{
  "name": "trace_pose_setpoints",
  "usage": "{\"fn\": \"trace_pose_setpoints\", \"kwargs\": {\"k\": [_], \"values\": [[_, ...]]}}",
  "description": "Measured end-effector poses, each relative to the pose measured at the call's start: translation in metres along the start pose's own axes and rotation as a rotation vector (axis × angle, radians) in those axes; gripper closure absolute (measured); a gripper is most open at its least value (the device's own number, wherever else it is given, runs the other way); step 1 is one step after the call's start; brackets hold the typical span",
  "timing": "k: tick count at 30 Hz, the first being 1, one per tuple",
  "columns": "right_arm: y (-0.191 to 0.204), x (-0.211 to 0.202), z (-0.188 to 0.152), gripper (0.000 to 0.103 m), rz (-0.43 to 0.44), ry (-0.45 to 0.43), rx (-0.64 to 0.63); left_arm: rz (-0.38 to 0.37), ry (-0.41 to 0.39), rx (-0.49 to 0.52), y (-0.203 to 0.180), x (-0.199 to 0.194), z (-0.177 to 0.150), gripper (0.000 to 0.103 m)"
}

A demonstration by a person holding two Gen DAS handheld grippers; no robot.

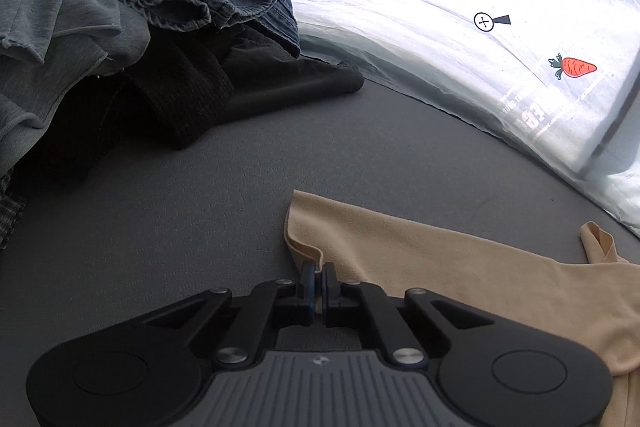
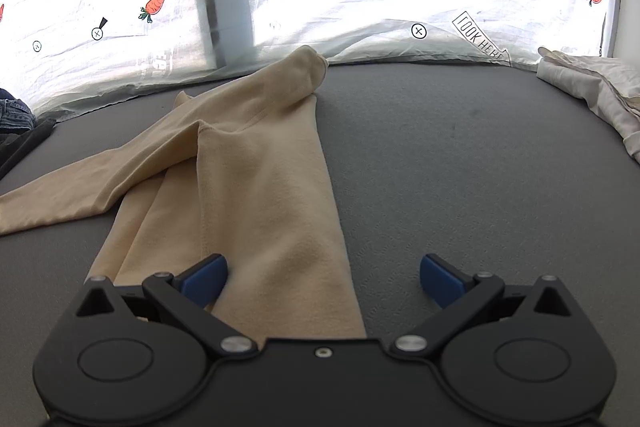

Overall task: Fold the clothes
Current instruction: 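Grasp the sleeve cuff with the left tool and fold it across the body, then release the folded sleeve with the left tool and open it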

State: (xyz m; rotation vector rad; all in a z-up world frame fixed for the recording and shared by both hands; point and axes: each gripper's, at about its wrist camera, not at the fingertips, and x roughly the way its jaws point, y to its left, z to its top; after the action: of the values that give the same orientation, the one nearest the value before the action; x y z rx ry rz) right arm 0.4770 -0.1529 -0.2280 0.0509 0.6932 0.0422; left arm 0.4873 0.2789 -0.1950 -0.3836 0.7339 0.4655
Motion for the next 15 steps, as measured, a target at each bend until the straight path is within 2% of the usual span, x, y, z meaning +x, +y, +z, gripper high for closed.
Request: {"fn": "trace_pose_setpoints", "kwargs": {"k": [4,9,12,15], "values": [[0.0,0.0,0.0,0.0,0.001,0.0,0.001,-0.121,-0.022,-0.005,-0.028,-0.017,0.006,0.101],[-0.001,0.0,0.0,0.0,0.004,-0.002,0.005,-0.365,-0.016,0.1,-0.092,-0.052,-0.005,0.101],[-0.002,-0.001,0.0,0.0,0.008,0.0,0.011,-0.509,0.038,0.191,-0.131,-0.068,-0.028,0.101],[-0.003,0.0,0.005,0.0,0.019,0.037,0.005,-0.589,0.162,0.266,-0.16,-0.069,-0.056,0.096]]}}
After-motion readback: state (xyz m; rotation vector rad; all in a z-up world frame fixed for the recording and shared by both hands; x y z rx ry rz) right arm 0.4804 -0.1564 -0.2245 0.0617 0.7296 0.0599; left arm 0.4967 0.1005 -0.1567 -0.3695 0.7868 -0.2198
